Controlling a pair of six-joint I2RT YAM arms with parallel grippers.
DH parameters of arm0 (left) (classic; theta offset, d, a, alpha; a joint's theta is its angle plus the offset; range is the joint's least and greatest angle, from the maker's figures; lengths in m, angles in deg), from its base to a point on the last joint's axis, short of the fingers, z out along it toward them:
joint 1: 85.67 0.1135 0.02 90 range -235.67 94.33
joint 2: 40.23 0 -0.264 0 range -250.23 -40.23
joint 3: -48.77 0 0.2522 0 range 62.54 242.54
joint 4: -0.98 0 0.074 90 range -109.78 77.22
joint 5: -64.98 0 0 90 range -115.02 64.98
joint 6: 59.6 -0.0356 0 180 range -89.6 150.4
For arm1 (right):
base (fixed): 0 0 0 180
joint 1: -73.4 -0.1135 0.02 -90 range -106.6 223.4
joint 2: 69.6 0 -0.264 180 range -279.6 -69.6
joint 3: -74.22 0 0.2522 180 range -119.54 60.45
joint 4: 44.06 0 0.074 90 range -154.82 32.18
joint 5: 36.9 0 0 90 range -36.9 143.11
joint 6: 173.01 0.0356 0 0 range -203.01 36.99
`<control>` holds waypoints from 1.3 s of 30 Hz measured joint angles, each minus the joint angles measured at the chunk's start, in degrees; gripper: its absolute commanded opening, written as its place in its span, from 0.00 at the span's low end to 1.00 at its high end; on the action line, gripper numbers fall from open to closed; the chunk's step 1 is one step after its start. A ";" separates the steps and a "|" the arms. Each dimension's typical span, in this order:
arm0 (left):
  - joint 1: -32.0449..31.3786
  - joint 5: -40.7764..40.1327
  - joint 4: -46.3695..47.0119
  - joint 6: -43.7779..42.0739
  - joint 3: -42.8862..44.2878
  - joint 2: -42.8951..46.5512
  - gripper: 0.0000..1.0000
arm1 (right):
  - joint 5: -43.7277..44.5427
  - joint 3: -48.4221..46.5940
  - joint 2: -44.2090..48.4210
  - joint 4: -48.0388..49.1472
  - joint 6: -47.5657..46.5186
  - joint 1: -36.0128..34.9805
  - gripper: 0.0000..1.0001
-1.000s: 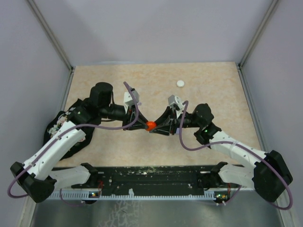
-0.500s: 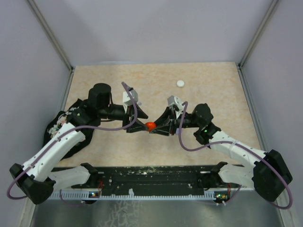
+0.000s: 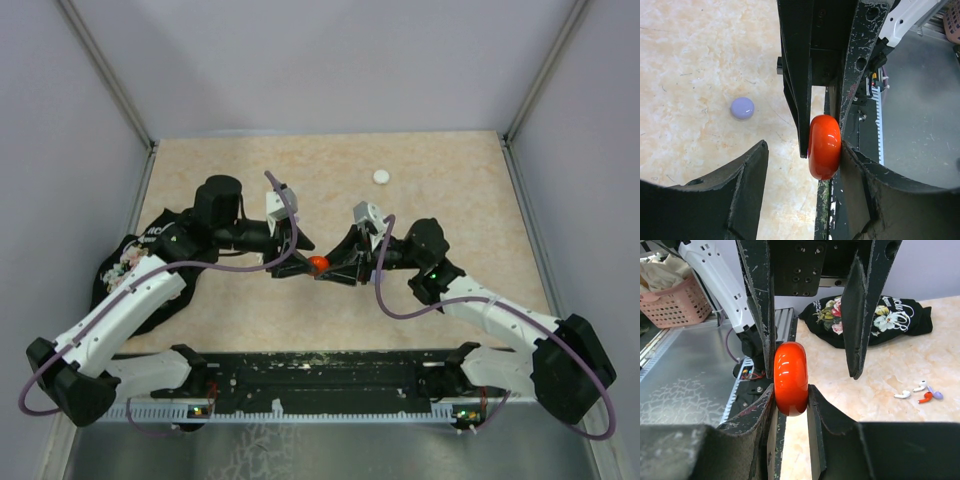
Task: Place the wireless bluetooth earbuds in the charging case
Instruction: Open the charging case.
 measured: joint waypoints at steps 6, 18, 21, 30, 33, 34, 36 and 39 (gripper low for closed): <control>-0.02 -0.85 0.00 1.07 0.02 -0.02 0.58 | 0.48 0.02 0.00 -0.02 -1.53 0.02 0.00; 0.02 -3.30 0.04 4.22 0.04 -0.02 0.59 | 0.83 0.07 0.00 -0.07 -4.48 0.13 0.00; 0.09 -3.52 0.07 4.72 0.15 -0.07 0.59 | 0.79 0.07 0.00 -0.07 -4.87 0.13 0.00; 1.42 -3.54 0.04 5.57 1.03 -0.24 0.61 | 0.79 0.07 0.00 -0.09 -5.49 0.31 0.00; 2.05 -3.43 0.17 5.81 1.33 -0.35 0.62 | 0.76 0.07 0.00 -0.24 -5.49 0.37 0.00; 2.27 -3.45 0.26 5.86 1.49 -0.42 0.62 | 0.66 0.09 0.00 -0.33 -5.49 0.39 0.00; 2.89 -3.63 0.66 6.01 1.62 -0.50 0.62 | 0.09 0.11 0.00 -0.46 -5.49 0.37 0.00; 4.11 -3.67 1.14 6.84 1.62 -0.90 0.63 | -0.61 0.13 0.00 -0.11 -5.49 0.33 0.00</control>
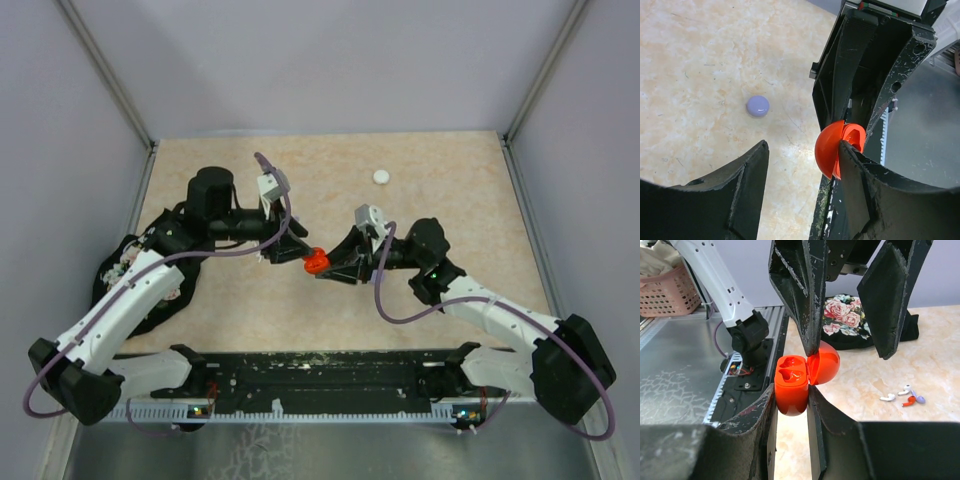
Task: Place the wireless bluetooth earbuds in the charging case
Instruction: Open the charging case, then move the earbud to the center of the board.
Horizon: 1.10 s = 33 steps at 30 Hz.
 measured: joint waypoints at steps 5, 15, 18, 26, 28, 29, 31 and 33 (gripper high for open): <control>0.83 0.92 0.61 1.20 0.00 -0.37 0.68 | 0.00 0.04 -0.20 0.87 0.04 0.02 0.00; 2.58 0.28 2.99 2.80 0.00 -0.20 0.76 | 3.30 1.81 -0.46 2.05 -0.37 0.00 0.00; 3.17 -3.28 3.93 3.69 -0.48 0.39 0.76 | 6.49 2.93 -0.44 1.40 -1.49 0.00 0.00; 5.07 -18.01 4.46 7.82 -4.72 0.70 0.73 | 15.74 7.78 0.85 0.66 -4.13 0.00 0.00; 6.43 -20.94 4.44 9.01 -5.51 0.09 0.72 | 17.40 8.92 1.66 0.66 -4.57 0.00 0.00; 7.37 -22.16 4.42 9.44 -5.84 -0.33 0.72 | 18.27 9.33 2.03 0.72 -4.70 0.00 0.00; 9.27 -24.09 4.48 10.60 -6.36 -1.51 0.73 | 19.71 9.86 2.49 0.70 -5.07 0.00 0.00; 10.97 -25.51 4.44 11.72 -6.86 -3.13 0.74 | 20.90 10.19 2.73 0.68 -5.51 0.00 0.00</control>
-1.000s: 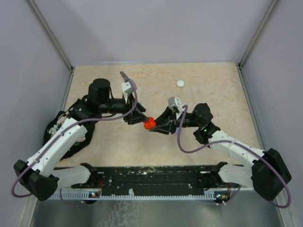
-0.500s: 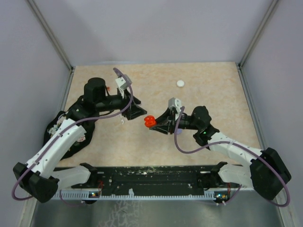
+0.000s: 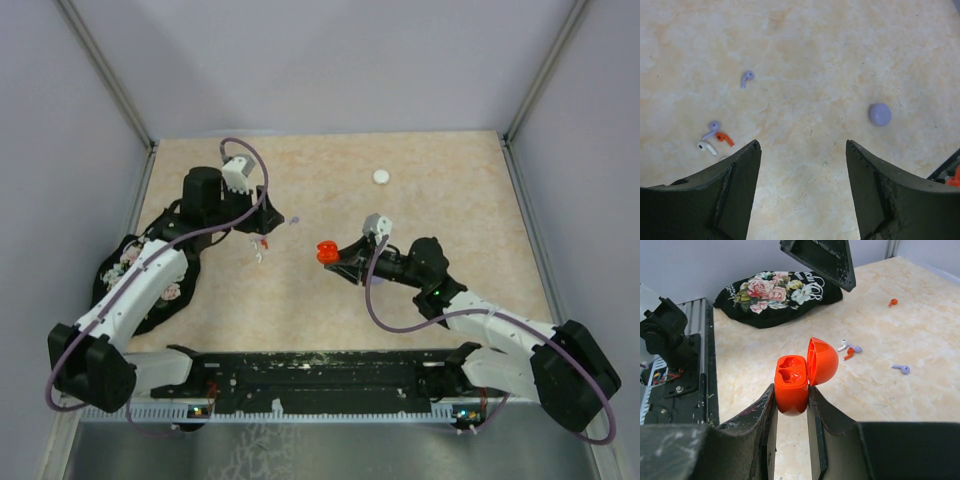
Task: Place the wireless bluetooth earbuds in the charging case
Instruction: Move the earbud to the center of the board.
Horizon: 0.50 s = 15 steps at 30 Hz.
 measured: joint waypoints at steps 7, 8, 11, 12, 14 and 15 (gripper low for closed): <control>7.04 -3.26 0.70 1.81 -0.74 -6.91 0.71 | 2.40 0.26 0.09 0.00 -1.01 0.00 0.00; 8.57 -3.74 0.92 1.81 -0.59 -8.33 0.70 | 2.51 0.31 0.09 0.00 -1.03 0.00 0.00; 12.26 -6.14 1.11 1.75 1.75 -14.82 0.68 | 2.71 0.85 0.07 0.22 -1.25 0.00 0.00; 13.16 -7.39 1.11 1.64 2.93 -17.40 0.68 | 2.80 1.03 0.04 0.15 -1.42 0.00 0.00; 14.38 -9.92 0.96 1.36 5.79 -22.58 0.67 | 2.99 1.14 -0.04 0.04 -1.64 0.00 0.00; 14.69 -11.39 0.46 1.09 7.85 -25.46 0.66 | 3.10 1.14 -0.07 0.04 -1.88 0.00 0.00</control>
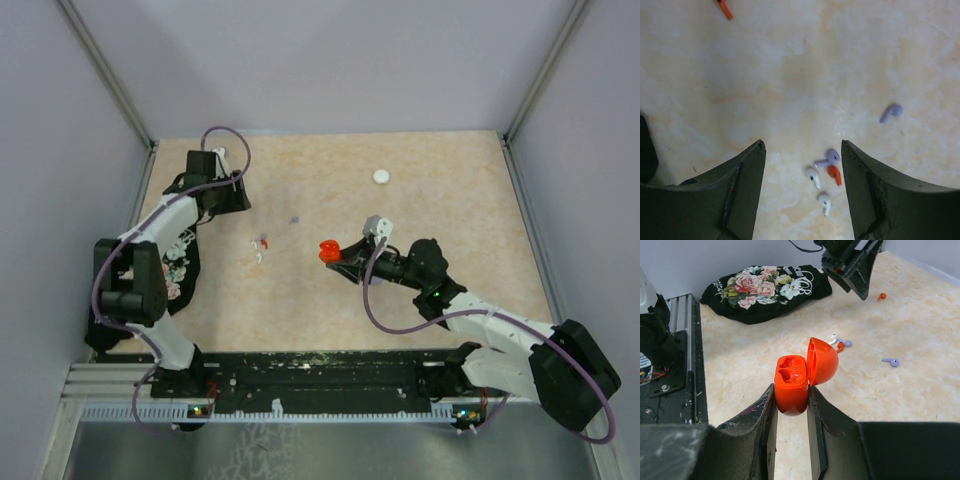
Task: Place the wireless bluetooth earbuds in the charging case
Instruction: Move the earbud to the center of the board.
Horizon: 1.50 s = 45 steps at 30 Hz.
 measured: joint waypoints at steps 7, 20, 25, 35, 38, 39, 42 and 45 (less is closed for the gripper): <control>1.16 -8.55 -1.09 -2.64 13.25 -14.49 0.56 | 0.50 0.00 0.02 -0.50 -1.60 0.00 0.00; 2.45 -16.81 -2.56 -6.67 30.51 -30.56 0.46 | 1.51 0.00 -0.11 -2.95 -3.17 0.00 0.00; 2.51 -16.85 -3.08 -6.82 33.42 -33.81 0.45 | 1.70 0.00 -0.33 -3.78 -3.17 0.00 0.00; 3.04 -16.81 -3.87 -6.82 35.89 -37.18 0.35 | 1.90 0.00 -0.33 -4.24 -3.23 0.00 0.00; 3.21 -16.81 -3.96 -6.95 36.41 -37.48 0.26 | 1.90 0.00 -0.33 -4.37 -3.56 0.00 0.00; 3.28 -16.65 -3.91 -7.08 36.54 -37.62 0.22 | 1.90 0.00 -0.33 -4.50 -3.65 0.00 0.00; 3.37 -16.44 -3.91 -7.48 36.54 -37.66 0.17 | 1.90 -0.20 -0.70 -5.20 -4.83 0.00 0.00; 3.39 -15.72 -4.07 -8.20 36.50 -37.66 0.13 | 1.68 -0.90 -1.36 -6.71 -5.79 0.00 0.00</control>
